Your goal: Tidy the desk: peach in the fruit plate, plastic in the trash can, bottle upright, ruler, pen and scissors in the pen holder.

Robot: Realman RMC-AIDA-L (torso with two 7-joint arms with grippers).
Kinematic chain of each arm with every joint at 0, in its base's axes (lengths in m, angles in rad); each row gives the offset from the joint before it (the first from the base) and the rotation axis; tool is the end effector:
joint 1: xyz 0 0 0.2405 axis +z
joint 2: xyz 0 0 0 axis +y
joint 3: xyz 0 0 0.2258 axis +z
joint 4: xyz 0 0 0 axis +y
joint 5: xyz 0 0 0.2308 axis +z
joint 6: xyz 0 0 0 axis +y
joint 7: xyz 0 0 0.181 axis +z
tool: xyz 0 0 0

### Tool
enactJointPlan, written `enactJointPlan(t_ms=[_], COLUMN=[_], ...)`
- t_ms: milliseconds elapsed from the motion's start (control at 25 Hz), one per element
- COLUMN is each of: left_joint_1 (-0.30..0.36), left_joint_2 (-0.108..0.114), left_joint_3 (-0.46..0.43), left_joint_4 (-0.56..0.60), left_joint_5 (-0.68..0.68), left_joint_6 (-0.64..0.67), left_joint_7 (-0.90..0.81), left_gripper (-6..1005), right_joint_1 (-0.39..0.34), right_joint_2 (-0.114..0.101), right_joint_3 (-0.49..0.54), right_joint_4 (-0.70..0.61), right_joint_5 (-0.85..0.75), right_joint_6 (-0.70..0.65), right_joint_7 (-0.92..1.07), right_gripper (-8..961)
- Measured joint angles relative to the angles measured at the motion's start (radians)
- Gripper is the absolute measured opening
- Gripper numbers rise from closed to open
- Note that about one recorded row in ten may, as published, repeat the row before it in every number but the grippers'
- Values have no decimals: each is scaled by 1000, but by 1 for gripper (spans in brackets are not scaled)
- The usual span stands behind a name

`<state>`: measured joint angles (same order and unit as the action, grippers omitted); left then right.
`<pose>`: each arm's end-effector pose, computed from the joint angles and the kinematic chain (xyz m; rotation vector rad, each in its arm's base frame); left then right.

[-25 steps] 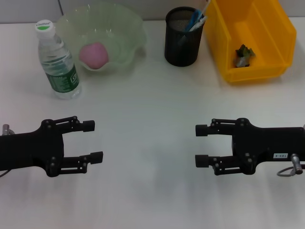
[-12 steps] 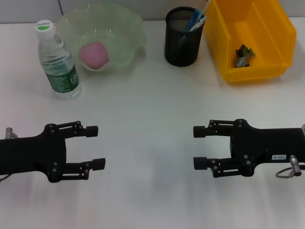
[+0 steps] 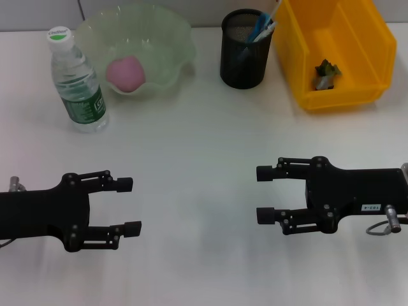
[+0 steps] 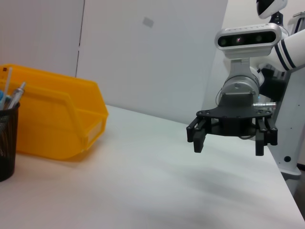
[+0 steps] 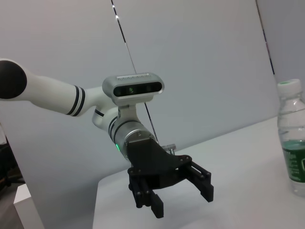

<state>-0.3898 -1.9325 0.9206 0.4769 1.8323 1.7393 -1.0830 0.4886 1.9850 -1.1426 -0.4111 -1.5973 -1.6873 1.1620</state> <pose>-0.2778 0.2709 -0.0093 -2.9075 -0.4265 -0.7596 0.2242 0.2855 -0.0480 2.9524 -0.4757 -0.9547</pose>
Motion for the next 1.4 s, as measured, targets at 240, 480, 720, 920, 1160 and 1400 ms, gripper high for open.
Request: enactJointPlan(t_ms=[240,480,720,920,1160,1400], left_joint_1=[4,3,0,-2,-3,0], left_joint_2=[0,0,0,3,4,4], left_joint_3=[-6,-6,-6,-7,-8,-8], left_joint_4=[0,0,0,0,0,0], left_joint_5=[1,1,1,1,1,1], left_joint_6=[12,17,22,28,26,31], left_joint_7=[4,5,5,0,0,7], left_gripper=[802,802,802,802,802,802], right_joint_1=[2,9,9,4,2,0], right_joint_2=[0,0,0,0,-2,0], right_joint_3=[0,-1,0,0,0,0], right_joint_4=[0,2,3,3,6,9], right_joint_5=[2,-4,-4,-4,-4,-4], right_joint_6=[-9,-11,-11,-11,-11,-3], right_joint_7=[0,0,0,1,2,2], right_gripper=[773,773,773,773,773,773])
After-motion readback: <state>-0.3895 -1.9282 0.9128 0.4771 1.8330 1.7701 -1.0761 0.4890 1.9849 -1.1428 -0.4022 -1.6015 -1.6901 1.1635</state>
